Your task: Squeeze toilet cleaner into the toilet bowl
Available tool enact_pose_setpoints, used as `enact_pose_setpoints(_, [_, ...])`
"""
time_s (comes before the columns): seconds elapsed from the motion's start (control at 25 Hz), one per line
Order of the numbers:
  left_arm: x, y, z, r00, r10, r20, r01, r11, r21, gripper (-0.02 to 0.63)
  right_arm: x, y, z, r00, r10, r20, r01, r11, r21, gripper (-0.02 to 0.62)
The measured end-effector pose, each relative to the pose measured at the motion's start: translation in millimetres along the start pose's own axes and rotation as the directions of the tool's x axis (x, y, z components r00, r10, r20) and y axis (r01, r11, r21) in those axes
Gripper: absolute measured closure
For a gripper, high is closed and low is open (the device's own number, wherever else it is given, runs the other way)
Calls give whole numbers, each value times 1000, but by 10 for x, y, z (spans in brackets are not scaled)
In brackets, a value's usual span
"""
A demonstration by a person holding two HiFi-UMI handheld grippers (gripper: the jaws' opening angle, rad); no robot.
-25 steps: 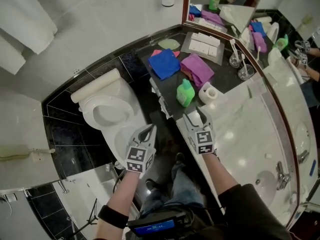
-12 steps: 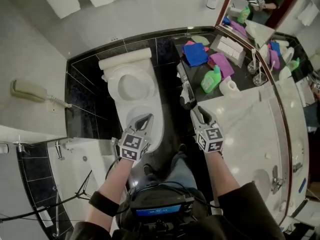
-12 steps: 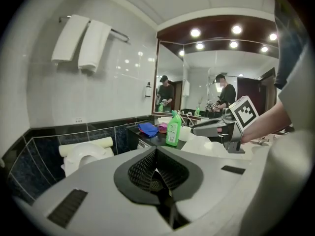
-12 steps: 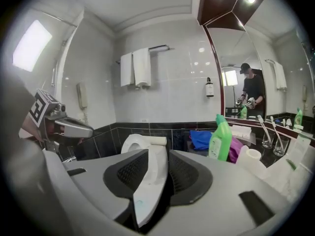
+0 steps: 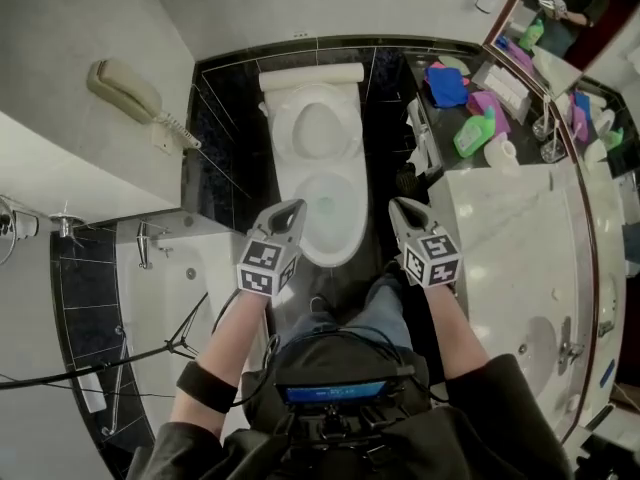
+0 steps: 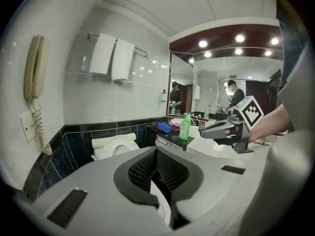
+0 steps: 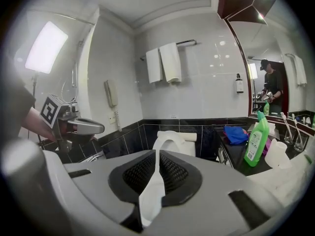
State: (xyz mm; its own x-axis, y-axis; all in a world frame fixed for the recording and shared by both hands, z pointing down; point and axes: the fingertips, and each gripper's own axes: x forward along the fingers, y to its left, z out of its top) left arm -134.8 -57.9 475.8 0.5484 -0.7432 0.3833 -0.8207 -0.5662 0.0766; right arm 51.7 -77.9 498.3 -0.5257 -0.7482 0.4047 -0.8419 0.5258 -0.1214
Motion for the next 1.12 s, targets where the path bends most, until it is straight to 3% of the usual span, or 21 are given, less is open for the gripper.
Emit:
enact_pose_setpoints(0.24, [-317, 162, -128, 999, 46, 8, -46, 998, -52, 604, -35, 450, -7, 999, 34, -36, -35, 999, -14, 555])
enact_pose_setpoints(0.72, [-558, 100, -365, 984, 179, -26, -181, 977, -111, 604, -105, 348, -270, 993, 78, -89, -75, 997, 34, 578])
enact_pose_setpoints(1.12, [-644, -34, -352, 975, 222, -28, -224, 968, -115, 604, -174, 322, -310, 990, 110, -92, -110, 994, 15, 581])
